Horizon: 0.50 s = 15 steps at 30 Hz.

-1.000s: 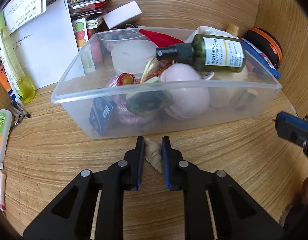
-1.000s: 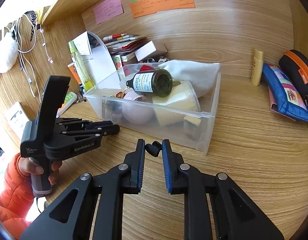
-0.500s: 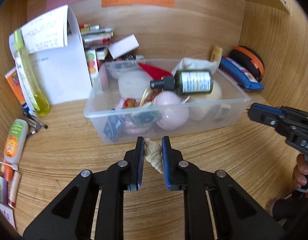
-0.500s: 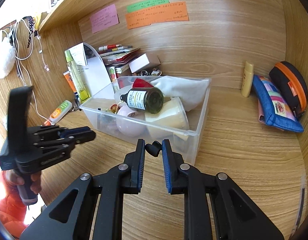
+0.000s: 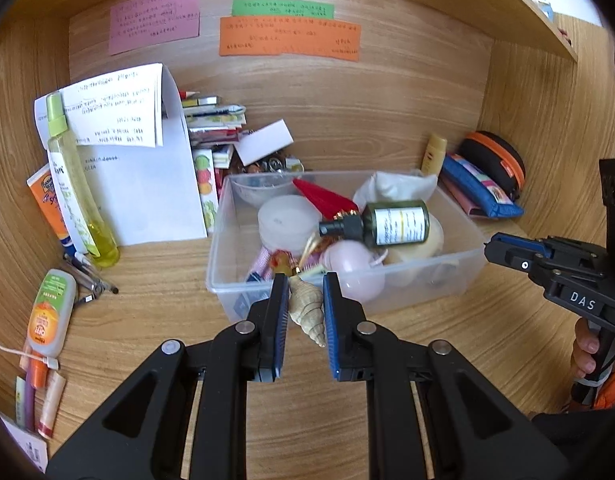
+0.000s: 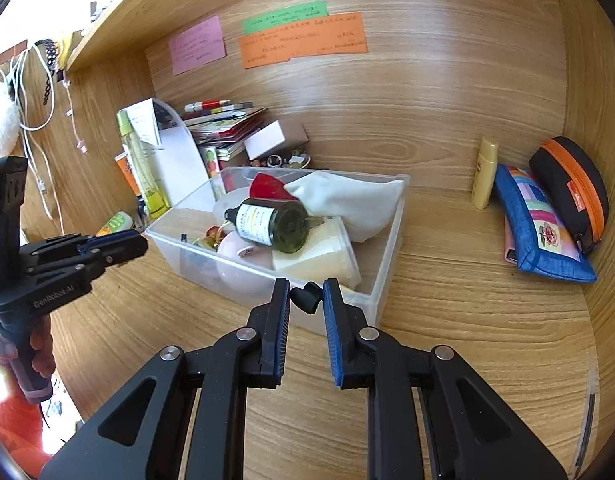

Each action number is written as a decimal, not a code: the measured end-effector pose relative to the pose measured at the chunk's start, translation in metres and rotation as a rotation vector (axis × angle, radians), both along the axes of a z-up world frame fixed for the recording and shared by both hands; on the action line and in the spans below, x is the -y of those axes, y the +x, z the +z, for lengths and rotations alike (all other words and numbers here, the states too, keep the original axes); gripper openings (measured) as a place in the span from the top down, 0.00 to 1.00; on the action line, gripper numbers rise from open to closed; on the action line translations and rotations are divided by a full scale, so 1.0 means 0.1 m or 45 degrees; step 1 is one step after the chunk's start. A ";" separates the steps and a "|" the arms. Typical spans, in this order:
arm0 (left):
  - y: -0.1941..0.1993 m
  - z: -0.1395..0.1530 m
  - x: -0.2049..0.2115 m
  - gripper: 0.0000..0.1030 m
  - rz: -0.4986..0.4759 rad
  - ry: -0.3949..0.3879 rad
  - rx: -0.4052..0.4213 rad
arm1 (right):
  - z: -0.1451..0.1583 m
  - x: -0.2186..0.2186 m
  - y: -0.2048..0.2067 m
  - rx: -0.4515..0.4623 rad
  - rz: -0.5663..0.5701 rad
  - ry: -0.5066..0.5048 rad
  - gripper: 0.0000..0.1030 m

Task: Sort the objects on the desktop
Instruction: 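Carry the seashell and black clip into the clear box and open both tools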

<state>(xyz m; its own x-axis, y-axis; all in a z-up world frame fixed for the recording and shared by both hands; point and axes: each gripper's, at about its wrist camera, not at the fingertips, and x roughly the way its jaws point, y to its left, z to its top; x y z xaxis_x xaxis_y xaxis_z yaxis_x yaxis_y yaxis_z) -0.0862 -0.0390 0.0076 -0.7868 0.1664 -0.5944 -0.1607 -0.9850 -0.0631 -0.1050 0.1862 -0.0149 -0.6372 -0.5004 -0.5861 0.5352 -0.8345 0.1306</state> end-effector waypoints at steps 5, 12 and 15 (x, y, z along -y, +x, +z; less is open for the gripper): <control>-0.13 0.04 0.06 0.84 0.000 0.014 -0.013 | 0.06 0.00 -0.12 -0.012 -0.025 0.005 0.85; -0.41 -0.01 0.12 0.84 -0.011 0.042 0.012 | 0.08 0.07 -0.33 -0.014 -0.058 0.039 0.85; -0.54 -0.05 0.14 0.84 -0.016 0.051 0.033 | 0.06 0.11 -0.42 -0.009 -0.074 0.058 0.85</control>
<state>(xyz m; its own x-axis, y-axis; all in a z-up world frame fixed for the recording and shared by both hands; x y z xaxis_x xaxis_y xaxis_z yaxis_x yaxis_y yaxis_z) -0.1399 -0.0526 0.0021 -0.7686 0.2004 -0.6075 -0.1711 -0.9795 -0.1066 -0.1471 0.1750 -0.0086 -0.6688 -0.4353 -0.6027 0.4863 -0.8693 0.0883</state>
